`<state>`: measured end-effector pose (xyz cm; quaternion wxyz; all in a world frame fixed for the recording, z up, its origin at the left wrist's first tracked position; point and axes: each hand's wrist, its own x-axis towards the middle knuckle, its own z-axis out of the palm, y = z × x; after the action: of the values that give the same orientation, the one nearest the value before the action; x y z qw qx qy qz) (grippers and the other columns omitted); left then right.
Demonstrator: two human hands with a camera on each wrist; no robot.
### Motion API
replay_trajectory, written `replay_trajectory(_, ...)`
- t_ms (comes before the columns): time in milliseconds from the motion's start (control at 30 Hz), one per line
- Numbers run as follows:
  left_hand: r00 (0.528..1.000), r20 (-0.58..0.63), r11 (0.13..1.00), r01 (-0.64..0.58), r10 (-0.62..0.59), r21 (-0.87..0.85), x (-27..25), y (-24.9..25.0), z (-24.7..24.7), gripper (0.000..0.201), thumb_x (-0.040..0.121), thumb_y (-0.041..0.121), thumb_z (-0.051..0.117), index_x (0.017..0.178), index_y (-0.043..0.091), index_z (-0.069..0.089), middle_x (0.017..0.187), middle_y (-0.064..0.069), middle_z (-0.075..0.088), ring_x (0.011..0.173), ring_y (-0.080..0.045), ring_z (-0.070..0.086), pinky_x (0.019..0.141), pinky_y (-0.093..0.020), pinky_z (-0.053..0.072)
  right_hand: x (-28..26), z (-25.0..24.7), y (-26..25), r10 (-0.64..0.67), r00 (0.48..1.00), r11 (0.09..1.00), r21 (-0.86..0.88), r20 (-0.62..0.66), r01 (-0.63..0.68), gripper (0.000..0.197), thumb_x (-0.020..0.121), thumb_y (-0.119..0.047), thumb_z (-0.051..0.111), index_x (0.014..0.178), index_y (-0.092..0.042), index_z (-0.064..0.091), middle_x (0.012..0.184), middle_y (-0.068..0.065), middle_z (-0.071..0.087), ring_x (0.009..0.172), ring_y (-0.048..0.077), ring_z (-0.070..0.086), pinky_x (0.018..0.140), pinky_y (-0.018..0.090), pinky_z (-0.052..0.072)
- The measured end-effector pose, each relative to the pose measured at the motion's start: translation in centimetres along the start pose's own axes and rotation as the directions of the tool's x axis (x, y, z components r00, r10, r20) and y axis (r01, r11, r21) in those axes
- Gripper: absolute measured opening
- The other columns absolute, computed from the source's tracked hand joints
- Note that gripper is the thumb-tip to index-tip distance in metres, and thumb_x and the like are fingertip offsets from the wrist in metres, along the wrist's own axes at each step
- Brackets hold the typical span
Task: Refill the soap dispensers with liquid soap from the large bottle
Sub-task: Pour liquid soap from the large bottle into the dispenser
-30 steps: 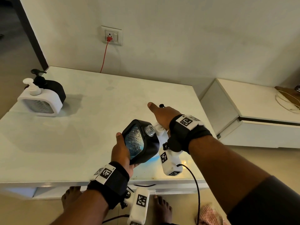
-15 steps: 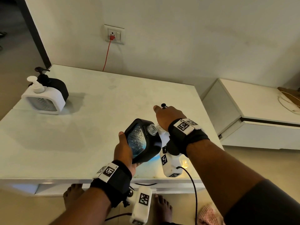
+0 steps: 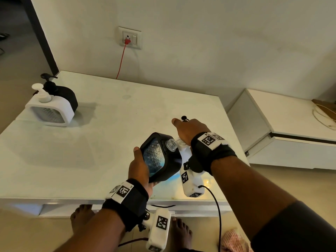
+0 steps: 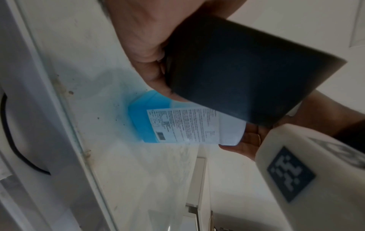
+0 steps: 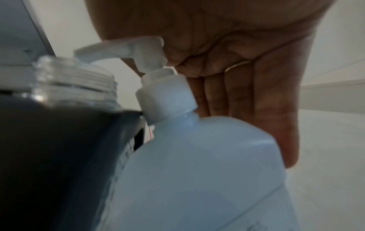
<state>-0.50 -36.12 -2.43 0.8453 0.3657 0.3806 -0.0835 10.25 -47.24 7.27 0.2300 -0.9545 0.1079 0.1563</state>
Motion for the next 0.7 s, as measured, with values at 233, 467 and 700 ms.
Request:
replay_trajectory(233, 1.0, -0.007, 1.0, -0.002, 0.002, -0.004, 0.09, 0.13, -0.02, 0.045, 0.105, 0.063, 0.036, 0.113, 0.026, 0.061, 0.123, -0.016, 0.067, 0.111, -0.039, 0.066, 0.099, -0.057, 0.055, -0.31, -0.07, -0.26, -0.005, 1.0, 1.0, -0.021, 0.028, 0.005, 0.086, 0.086, -0.08, 0.034, 0.135, -0.011, 0.054, 0.126, 0.01, 0.062, 0.11, 0.03, 0.059, 0.091, 0.036, 0.041)
replay_trajectory(467, 1.0, -0.008, 1.0, -0.004, 0.004, -0.002, 0.07, 0.3, -0.05, 0.045, 0.106, 0.063, 0.033, 0.113, 0.029, 0.061, 0.121, -0.014, 0.067, 0.11, -0.038, 0.066, 0.095, -0.055, 0.057, -0.09, -0.32, -0.63, -0.029, 0.994, 0.999, 0.036, 0.101, 0.025, 0.088, 0.072, -0.094, 0.029, 0.103, -0.016, 0.057, 0.101, 0.009, 0.063, 0.087, 0.027, 0.06, 0.091, 0.042, 0.048)
replay_trajectory(700, 1.0, 0.001, 1.0, 0.004, -0.004, 0.007, -0.3, 0.09, 0.12, 0.046, 0.106, 0.063, 0.033, 0.111, 0.027, 0.062, 0.117, -0.014, 0.069, 0.103, -0.035, 0.068, 0.081, -0.045, 0.059, -0.61, -0.31, 0.08, -0.015, 1.0, 1.0, 0.005, -0.008, 0.015, 0.075, 0.092, -0.067, 0.043, 0.147, -0.016, 0.043, 0.135, 0.009, 0.059, 0.119, 0.031, 0.056, 0.094, 0.035, 0.041)
